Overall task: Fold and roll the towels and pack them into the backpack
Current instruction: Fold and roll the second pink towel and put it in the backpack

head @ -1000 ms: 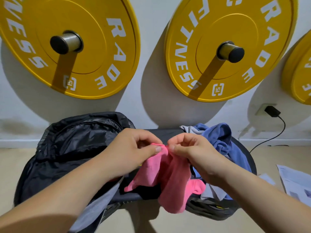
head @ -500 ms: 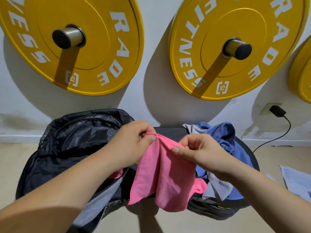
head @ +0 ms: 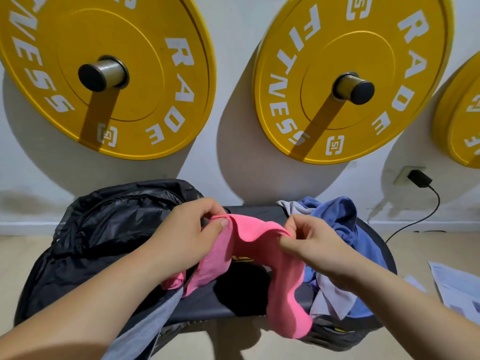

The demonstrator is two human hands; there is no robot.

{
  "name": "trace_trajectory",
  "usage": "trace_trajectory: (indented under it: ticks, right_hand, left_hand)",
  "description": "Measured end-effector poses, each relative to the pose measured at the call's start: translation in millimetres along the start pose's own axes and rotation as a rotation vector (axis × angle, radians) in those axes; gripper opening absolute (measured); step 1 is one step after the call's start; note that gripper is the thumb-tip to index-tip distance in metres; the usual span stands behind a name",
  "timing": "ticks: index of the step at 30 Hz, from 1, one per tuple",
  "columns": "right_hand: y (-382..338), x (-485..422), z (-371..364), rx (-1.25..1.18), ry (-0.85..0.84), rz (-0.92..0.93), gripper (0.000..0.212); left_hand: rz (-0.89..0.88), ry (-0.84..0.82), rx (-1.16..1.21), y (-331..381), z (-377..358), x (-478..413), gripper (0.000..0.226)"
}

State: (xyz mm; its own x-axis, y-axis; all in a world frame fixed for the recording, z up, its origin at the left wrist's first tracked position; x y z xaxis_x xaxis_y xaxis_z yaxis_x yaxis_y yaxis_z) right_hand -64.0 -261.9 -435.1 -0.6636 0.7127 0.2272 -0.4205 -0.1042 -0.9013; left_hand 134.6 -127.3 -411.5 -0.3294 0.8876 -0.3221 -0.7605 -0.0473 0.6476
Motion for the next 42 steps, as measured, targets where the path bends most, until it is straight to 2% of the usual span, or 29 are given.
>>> trace_trajectory:
  ticks: [5, 8, 12, 15, 17, 20, 23, 27, 31, 36, 39, 42]
  right_hand:
    - [-2, 1, -9, -0.166, -0.016, 0.019, 0.022]
    - [-7, 2, -11, -0.130, -0.011, 0.057, 0.012]
    - [-13, 5, -19, -0.149, -0.026, 0.084, 0.007]
    - [-12, 4, -18, -0.194, 0.018, 0.065, 0.014]
    - [-10, 2, -15, -0.263, 0.034, 0.037, 0.021]
    - [-10, 2, -13, -0.285, -0.046, 0.015, 0.022]
    - [-12, 3, -9, -0.175, -0.103, 0.025, 0.011]
    - [-7, 1, -1, 0.057, -0.075, 0.004, 0.011]
    - [-2, -2, 14, 0.072, 0.005, -0.056, 0.035]
    - [5, -1, 29, -0.056, 0.035, -0.115, 0.044]
    - [8, 0, 27, -0.098, 0.037, -0.147, 0.031]
    - [9, 1, 20, -0.128, 0.045, -0.160, 0.023]
  left_hand:
    - [-0.117, -0.048, 0.107, 30, -16, 4, 0.010]
    - [-0.142, -0.063, 0.134, 37, -28, 7, 0.010]
    - [-0.167, -0.120, 0.134, 40, -43, 10, 0.038]
    - [-0.197, -0.132, 0.081, 42, -44, 8, 0.027]
    - [-0.175, -0.113, 0.058, 39, -42, 6, 0.014]
    - [-0.152, -0.099, 0.022, 33, -37, 3, 0.005]
    - [-0.129, -0.082, 0.023, 26, -29, -1, 0.006]
    - [-0.083, -0.007, 0.009, 14, -15, -5, 0.007]
    - [0.028, 0.051, 0.005, -4, -4, -7, 0.012]
    - [0.172, 0.045, 0.072, -23, -4, -5, 0.006]
    - [0.241, 0.095, 0.134, -21, -4, -3, 0.020]
    - [0.238, 0.127, 0.149, -12, -3, -3, 0.019]
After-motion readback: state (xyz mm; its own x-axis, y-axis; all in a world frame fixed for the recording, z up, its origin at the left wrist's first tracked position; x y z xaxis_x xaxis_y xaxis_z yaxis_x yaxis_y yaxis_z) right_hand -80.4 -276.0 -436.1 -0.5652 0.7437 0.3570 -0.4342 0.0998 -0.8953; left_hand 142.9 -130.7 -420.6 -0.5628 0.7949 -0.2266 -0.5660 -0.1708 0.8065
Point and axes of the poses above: each hand's wrist, its own x-axis away from the middle knuckle, its own z-axis out of the back of the hand, y = z × x, the point moved 5 cm from there along -x, towards the middle knuckle, and after that the axes turned 7 degrees about -z, right-handed, at the moved point
